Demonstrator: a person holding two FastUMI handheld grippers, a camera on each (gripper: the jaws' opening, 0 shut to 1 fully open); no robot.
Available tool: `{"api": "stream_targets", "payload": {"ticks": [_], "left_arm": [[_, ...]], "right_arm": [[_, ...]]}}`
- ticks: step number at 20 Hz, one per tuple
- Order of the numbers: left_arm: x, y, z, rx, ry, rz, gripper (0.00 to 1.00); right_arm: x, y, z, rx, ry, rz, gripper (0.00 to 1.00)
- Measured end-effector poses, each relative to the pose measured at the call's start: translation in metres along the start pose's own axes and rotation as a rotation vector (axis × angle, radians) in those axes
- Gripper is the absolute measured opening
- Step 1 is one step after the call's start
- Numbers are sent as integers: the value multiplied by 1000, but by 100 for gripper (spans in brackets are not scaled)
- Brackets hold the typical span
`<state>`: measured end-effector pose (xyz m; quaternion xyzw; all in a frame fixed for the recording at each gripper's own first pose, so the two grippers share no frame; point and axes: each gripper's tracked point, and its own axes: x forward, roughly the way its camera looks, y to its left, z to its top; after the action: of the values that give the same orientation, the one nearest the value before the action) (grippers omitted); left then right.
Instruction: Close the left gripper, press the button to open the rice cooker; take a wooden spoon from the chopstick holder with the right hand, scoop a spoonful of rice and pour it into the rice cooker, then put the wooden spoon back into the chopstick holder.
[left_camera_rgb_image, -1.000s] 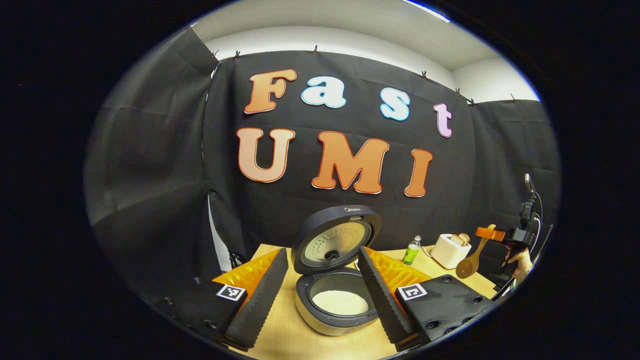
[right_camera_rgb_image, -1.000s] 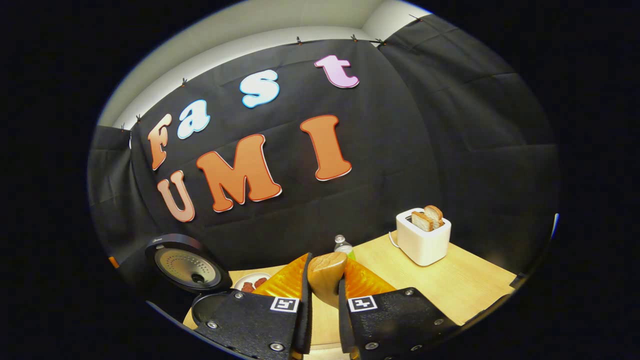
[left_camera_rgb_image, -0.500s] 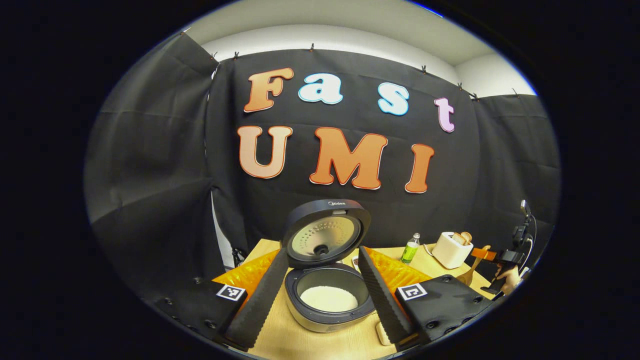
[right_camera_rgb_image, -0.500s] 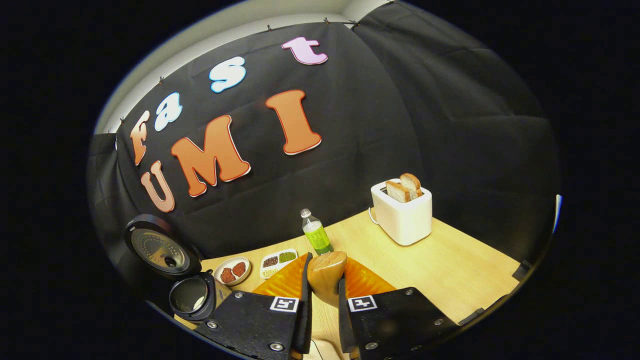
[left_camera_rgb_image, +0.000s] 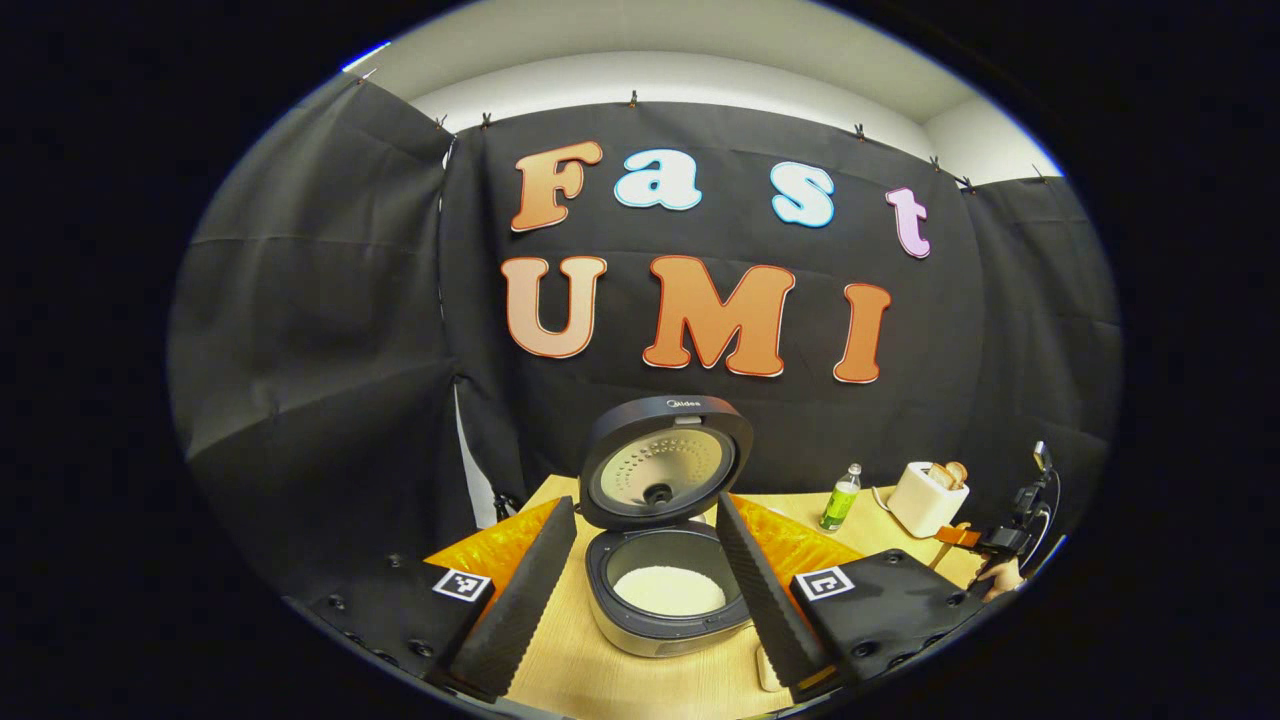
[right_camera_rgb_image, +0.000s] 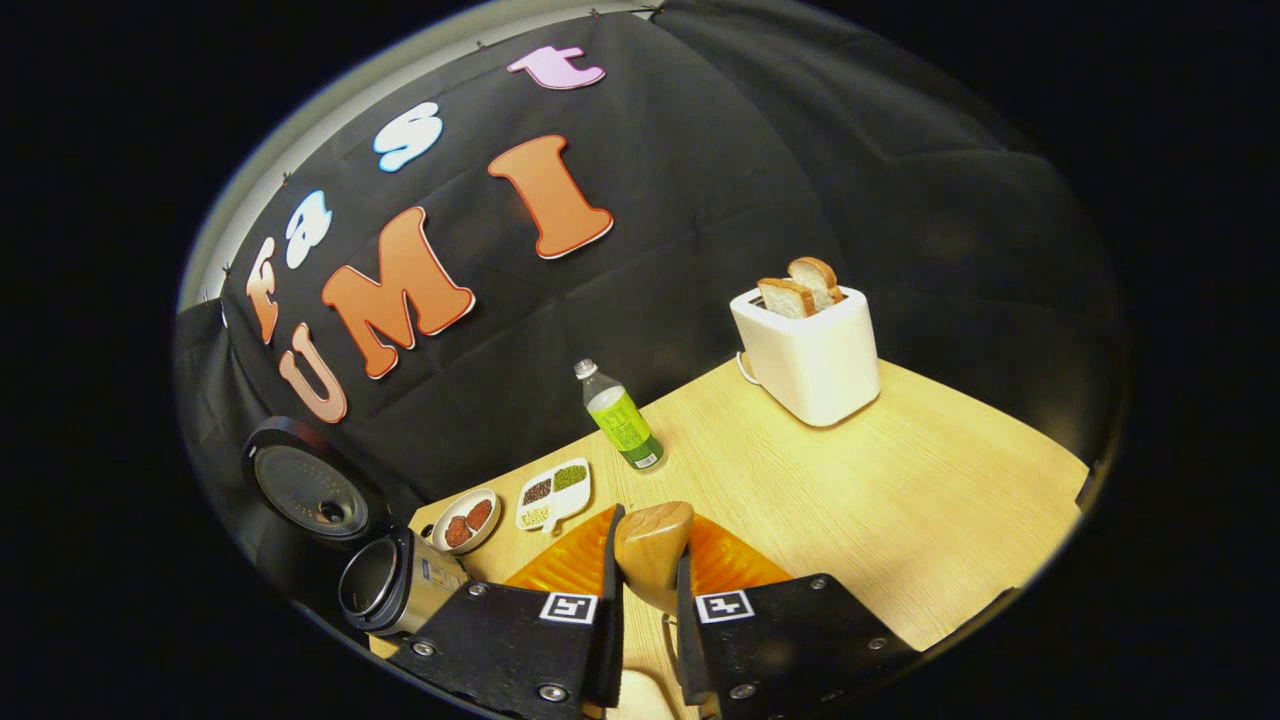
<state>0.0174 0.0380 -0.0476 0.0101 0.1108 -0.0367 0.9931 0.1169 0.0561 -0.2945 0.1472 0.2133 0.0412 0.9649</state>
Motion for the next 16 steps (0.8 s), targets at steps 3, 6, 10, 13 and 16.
{"api": "stream_targets", "payload": {"ticks": [3,6,10,13,16], "left_arm": [[-1,-8,0,6,4,4,93],[-4,-13,-1,14,13,16,93],[-10,-17,3,11,9,22,93],[-10,-18,3,4,5,28,93],[-3,-22,6,-3,0,26,95]], "right_arm": [[-2,-14,-5,42,24,2,25],[-12,-27,8,49,12,-11,33],[-28,-52,34,-8,9,-76,52],[-48,-59,77,-65,-5,-91,69],[-73,-57,113,-121,-45,-120,84]]}}
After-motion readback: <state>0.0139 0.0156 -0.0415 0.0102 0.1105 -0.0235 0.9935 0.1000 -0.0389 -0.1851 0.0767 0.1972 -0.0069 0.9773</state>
